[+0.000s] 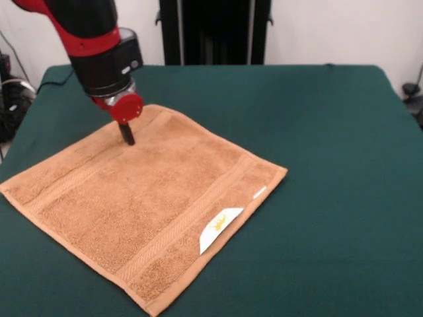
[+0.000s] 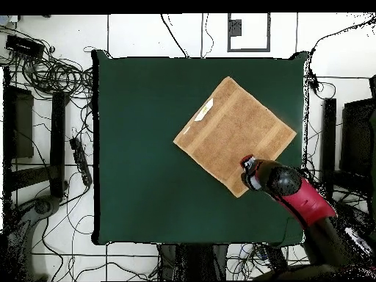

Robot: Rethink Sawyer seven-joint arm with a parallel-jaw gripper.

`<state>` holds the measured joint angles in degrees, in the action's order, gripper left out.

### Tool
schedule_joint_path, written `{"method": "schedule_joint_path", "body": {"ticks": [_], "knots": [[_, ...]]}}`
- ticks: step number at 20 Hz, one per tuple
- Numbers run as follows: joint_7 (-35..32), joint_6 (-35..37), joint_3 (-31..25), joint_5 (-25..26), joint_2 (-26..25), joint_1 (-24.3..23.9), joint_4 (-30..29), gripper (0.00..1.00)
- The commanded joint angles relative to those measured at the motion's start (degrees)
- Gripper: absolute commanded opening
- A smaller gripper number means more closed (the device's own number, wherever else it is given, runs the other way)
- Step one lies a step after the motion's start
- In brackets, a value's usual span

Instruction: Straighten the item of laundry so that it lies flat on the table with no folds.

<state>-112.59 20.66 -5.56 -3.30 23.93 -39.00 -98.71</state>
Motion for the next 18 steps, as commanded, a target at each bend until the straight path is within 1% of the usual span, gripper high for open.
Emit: {"method": "schedule_joint_path", "body": {"ticks": [1,6,11,15,18], "knots": [[11.4,4.7,-6.2,7.8,-2.8,-3.4,10.4,0.0],[11.1,6.3,-8.1,12.6,-1.7,-4.8,11.5,0.0],[8.6,7.0,-8.9,14.6,-0.7,-5.3,10.9,0.0],[5.2,5.3,-8.9,15.2,-0.7,-4.9,9.8,0.0],[-0.7,2.5,-6.9,14.1,0.0,-3.2,7.5,0.0]]}}
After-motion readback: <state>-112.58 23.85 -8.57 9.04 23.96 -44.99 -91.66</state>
